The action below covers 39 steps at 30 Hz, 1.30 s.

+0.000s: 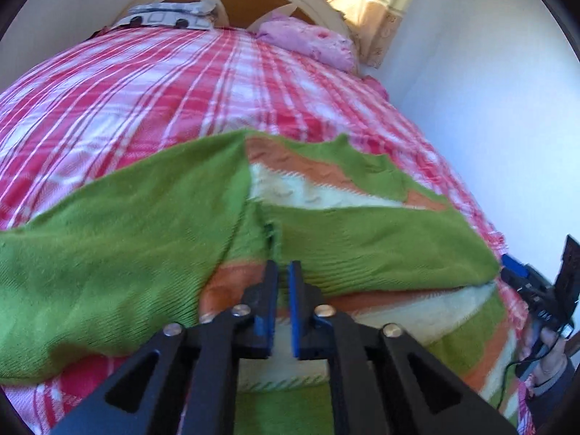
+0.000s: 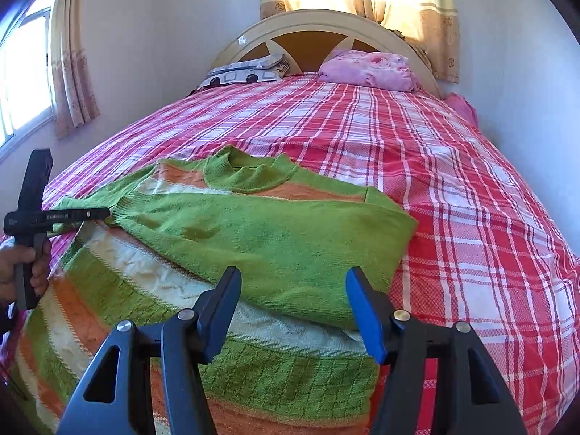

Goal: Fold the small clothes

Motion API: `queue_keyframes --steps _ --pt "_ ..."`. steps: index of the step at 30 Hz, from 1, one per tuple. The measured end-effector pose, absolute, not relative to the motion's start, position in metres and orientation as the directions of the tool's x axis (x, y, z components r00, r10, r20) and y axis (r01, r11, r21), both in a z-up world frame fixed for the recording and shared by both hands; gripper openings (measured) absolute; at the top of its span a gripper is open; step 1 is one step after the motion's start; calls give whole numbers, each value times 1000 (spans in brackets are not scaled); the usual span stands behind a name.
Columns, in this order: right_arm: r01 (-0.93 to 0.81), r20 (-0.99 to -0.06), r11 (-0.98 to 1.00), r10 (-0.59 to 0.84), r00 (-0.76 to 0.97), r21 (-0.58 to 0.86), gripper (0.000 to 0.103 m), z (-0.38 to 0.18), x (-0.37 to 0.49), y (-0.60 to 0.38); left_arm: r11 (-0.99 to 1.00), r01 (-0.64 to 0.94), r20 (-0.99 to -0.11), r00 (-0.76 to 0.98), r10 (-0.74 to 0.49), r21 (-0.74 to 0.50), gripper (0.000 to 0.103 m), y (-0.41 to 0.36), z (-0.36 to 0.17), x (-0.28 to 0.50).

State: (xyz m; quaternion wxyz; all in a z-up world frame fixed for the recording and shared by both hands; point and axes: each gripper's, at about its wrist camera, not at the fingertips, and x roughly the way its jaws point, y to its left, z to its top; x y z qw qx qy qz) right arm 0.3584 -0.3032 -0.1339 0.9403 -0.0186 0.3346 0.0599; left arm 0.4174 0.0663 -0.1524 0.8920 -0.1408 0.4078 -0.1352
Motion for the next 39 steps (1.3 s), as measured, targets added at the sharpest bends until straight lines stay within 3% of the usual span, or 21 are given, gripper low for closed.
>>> queue_keyframes --steps 1,4,8,9,12,15,21,33,36,38,39 --pt "-126 -631 992 95 770 -4 61 -135 358 -301 926 127 -689 634 -351 -355 38 63 -150 419" --pt "-131 -624 991 92 776 -16 61 -135 355 -296 940 135 -684 655 -321 -312 68 51 -147 424" --pt "-142 -616 990 99 782 -22 61 -134 350 -292 939 142 -699 634 -330 -314 68 44 -153 439" --pt "-144 -613 989 99 784 -24 61 -134 349 -292 941 149 -706 628 -328 -304 65 40 -153 441" --pt "-147 -603 989 101 791 -27 61 -133 345 -292 945 166 -744 584 -324 -281 43 30 -159 450" --pt "-139 -598 990 97 796 -25 61 -131 343 -293 949 148 -747 587 -312 -280 6 34 -160 455" --pt "-143 -588 989 94 803 -38 61 -128 335 -295 924 150 -665 655 -359 -351 3 63 -129 416" --pt "-194 -650 980 125 750 -35 61 -128 378 -267 931 96 -714 616 -333 -352 2 75 -157 410" --pt "-269 -660 961 163 734 -62 61 -124 387 -239 936 96 -717 618 -322 -338 13 75 -147 405" --pt "-339 -666 935 189 722 -102 61 -122 393 -208 939 96 -710 631 -314 -330 31 81 -139 397" --pt "-364 -667 923 195 719 -122 61 -122 395 -195 943 89 -704 643 -301 -322 52 85 -136 392"
